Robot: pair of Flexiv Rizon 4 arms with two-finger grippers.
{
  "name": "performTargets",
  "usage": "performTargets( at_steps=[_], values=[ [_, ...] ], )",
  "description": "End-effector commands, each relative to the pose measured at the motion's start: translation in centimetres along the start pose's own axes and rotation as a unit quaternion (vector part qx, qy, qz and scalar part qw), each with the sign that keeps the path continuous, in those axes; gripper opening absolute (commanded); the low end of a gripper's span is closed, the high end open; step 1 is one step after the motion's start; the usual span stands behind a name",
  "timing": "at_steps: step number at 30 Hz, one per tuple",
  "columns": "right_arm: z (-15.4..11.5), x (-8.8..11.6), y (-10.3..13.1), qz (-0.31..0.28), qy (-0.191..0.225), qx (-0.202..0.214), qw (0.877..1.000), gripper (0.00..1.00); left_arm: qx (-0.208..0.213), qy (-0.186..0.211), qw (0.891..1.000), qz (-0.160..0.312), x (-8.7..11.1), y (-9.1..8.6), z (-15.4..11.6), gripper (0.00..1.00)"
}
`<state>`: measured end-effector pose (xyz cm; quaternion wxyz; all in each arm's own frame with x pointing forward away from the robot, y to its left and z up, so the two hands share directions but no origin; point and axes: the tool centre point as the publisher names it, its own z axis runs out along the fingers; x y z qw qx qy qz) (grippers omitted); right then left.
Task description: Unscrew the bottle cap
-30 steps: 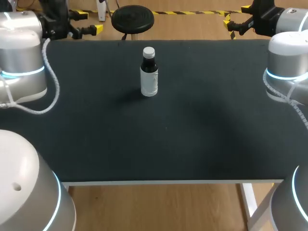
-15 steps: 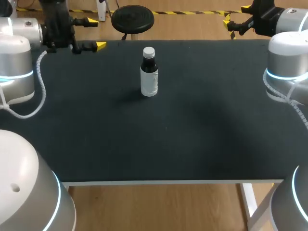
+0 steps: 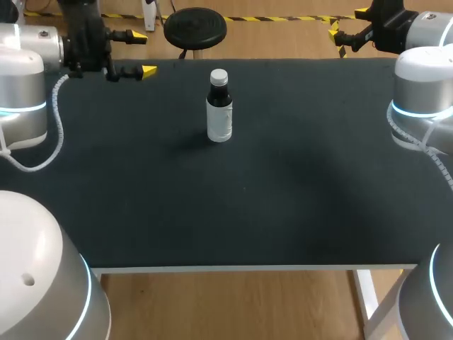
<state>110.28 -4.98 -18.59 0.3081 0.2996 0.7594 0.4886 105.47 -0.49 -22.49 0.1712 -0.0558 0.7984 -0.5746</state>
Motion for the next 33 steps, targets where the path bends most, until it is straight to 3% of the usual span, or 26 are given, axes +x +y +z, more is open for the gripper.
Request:
performTargets(
  at_steps=[1, 6, 19, 33],
  values=[
    [0.0, -0.1, 0.0, 0.0, 0.0, 0.0, 1.0, 1.0, 0.001, 0.007, 1.0, 0.012, -0.1, 0.0, 0.2, 1.0],
    [0.0, -0.1, 0.0, 0.0, 0.0, 0.0, 1.0, 1.0, 0.036, 0.036, 0.998, 0.02, 0.7, 0.3, 1.6, 1.0],
    [0.0, -0.1, 0.0, 0.0, 0.0, 0.0, 1.0, 1.0, 0.026, 0.107, 0.993, -0.029, 2.9, 1.0, 5.5, 1.0],
    [0.0, -0.1, 0.0, 0.0, 0.0, 0.0, 1.0, 1.0, 0.043, 0.165, 0.984, -0.056, 6.1, 1.5, 8.4, 1.0]
  ],
)
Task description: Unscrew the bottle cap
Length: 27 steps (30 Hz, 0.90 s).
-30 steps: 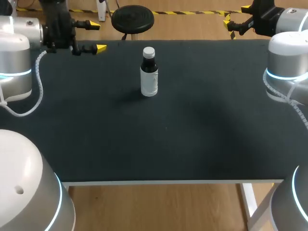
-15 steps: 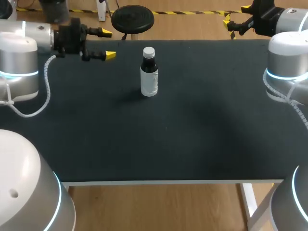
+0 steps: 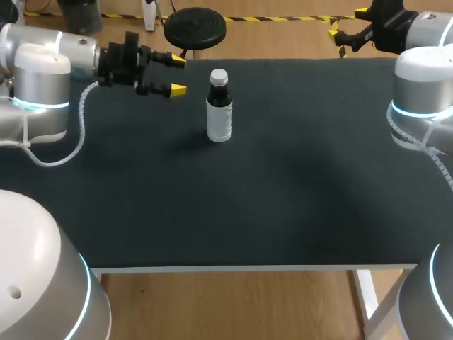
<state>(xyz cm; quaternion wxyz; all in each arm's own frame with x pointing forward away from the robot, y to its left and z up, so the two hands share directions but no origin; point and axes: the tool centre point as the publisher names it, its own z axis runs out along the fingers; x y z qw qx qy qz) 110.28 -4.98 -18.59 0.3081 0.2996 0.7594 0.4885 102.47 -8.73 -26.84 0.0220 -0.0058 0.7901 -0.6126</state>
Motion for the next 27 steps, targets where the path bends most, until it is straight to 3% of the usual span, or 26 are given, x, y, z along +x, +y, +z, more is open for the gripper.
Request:
performTargets(
  at_steps=[1, 9, 27],
  values=[
    [0.0, -0.1, 0.0, 0.0, 0.0, 0.0, 1.0, 1.0, 0.009, 0.021, 1.0, -0.002, -0.2, 0.6, 0.9, 1.0],
    [0.0, -0.1, 0.0, 0.0, 0.0, 0.0, 1.0, 1.0, 0.009, 0.058, 0.998, -0.001, 1.0, 0.4, 3.2, 1.0],
    [0.0, -0.1, 0.0, 0.0, 0.0, 0.0, 1.0, 1.0, 0.005, 0.093, 0.996, -0.008, 1.6, 0.4, 6.5, 1.0]
  ],
)
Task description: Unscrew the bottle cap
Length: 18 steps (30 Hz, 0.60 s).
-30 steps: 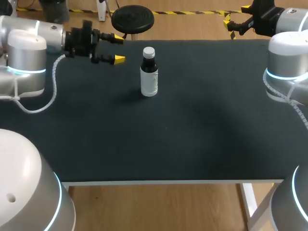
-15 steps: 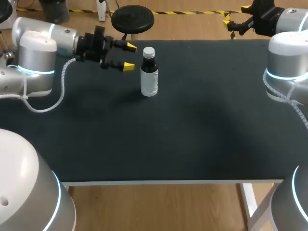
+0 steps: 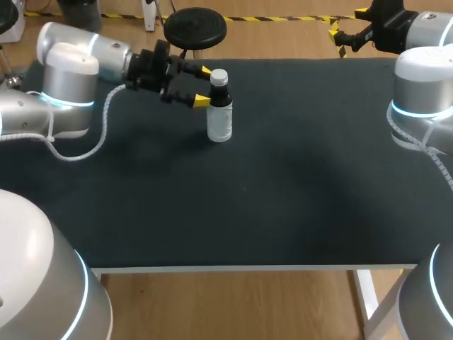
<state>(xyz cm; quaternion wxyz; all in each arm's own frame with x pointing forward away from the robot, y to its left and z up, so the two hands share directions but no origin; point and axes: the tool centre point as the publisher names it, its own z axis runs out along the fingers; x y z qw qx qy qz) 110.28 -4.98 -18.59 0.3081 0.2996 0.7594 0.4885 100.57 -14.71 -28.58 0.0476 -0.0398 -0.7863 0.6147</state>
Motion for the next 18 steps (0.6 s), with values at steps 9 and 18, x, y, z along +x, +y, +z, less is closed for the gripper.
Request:
performTargets(
  at_steps=[9, 18],
  values=[
    [0.0, -0.1, 0.0, 0.0, 0.0, 0.0, 1.0, 1.0, 0.001, 0.014, 1.0, -0.001, -0.4, -0.1, 1.4, 1.0],
    [0.0, -0.1, 0.0, 0.0, 0.0, 0.0, 1.0, 1.0, 0.003, 0.018, 1.0, 0.0, -0.2, -0.4, 2.2, 1.0]
  ],
)
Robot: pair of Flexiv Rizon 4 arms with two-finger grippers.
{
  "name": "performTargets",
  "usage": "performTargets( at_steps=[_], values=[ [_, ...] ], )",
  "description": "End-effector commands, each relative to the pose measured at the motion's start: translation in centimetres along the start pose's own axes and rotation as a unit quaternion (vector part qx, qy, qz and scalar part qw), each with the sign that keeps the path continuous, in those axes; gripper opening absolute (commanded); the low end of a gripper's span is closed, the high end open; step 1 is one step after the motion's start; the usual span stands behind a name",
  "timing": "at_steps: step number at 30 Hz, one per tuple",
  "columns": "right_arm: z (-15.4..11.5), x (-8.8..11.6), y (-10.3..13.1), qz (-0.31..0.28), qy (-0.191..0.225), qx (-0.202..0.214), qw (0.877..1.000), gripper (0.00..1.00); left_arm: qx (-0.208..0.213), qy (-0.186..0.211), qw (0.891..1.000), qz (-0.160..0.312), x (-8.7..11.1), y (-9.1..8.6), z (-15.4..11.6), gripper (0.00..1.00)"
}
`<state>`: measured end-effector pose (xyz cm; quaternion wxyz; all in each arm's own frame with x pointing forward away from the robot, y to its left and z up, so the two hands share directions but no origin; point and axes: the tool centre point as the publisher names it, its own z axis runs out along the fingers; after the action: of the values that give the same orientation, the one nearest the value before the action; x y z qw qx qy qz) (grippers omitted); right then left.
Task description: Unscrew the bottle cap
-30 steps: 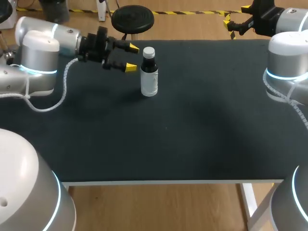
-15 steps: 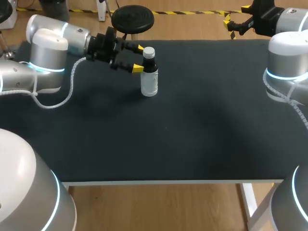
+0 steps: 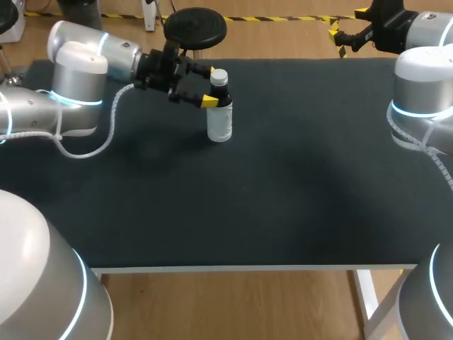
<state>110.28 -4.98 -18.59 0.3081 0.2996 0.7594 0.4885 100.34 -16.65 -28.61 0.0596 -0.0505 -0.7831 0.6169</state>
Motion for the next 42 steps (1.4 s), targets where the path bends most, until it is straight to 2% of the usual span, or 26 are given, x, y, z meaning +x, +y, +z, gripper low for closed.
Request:
performTargets(
  at_steps=[1, 19, 20, 22, 23, 24, 25, 26, 28, 33, 42],
  values=[
    [0.05, -0.06, 0.04, 0.0, 0.0, 0.0, 1.0, 1.0, -0.002, 0.002, 1.0, -0.002, -0.11, 0.05, 0.4, 1.0],
    [0.05, -0.06, 0.04, 0.0, 0.0, 0.0, 1.0, 1.0, -0.009, 0.006, 1.0, -0.001, 0.44, 0.11, 1.14, 1.0],
    [0.05, -0.06, 0.04, 0.0, 0.0, 0.0, 1.0, 1.0, -0.009, 0.006, 1.0, -0.001, 0.44, 0.11, 1.12, 0.83],
    [0.05, -0.06, 0.04, 0.0, 0.0, 0.0, 1.0, 1.0, -0.009, 0.006, 1.0, -0.002, 0.43, 0.12, 1.1, 0.65],
    [0.05, -0.06, 0.04, 0.0, 0.0, 0.0, 1.0, 1.0, -0.009, 0.006, 1.0, -0.002, 0.44, 0.12, 1.09, 0.39],
    [0.05, -0.06, 0.04, 0.0, 0.0, 0.0, 1.0, 1.0, -0.009, 0.006, 1.0, -0.001, 0.44, 0.12, 1.08, 0.26],
    [0.05, -0.06, 0.04, 0.0, 0.0, 0.0, 1.0, 1.0, -0.009, 0.006, 1.0, -0.001, 0.44, 0.12, 1.07, 0.21],
    [0.05, -0.06, 0.04, 0.0, 0.0, 0.0, 1.0, 1.0, -0.008, 0.007, 1.0, -0.001, 0.44, 0.12, 1.07, 0.18],
    [0.05, -0.06, 0.04, 0.0, 0.0, 0.0, 1.0, 1.0, -0.008, 0.007, 1.0, 0.0, 0.44, 0.1, 1.02, 0.19],
    [0.05, -0.06, 0.04, 0.0, 0.0, 0.0, 1.0, 1.0, -0.006, 0.007, 1.0, 0.001, 0.4, 0.11, 0.9, 0.0],
    [0.05, -0.06, 0.04, 0.0, 0.0, 0.0, 1.0, 1.0, -0.006, 0.006, 1.0, 0.001, 0.26, 0.06, 0.8, 0.0]
  ],
)
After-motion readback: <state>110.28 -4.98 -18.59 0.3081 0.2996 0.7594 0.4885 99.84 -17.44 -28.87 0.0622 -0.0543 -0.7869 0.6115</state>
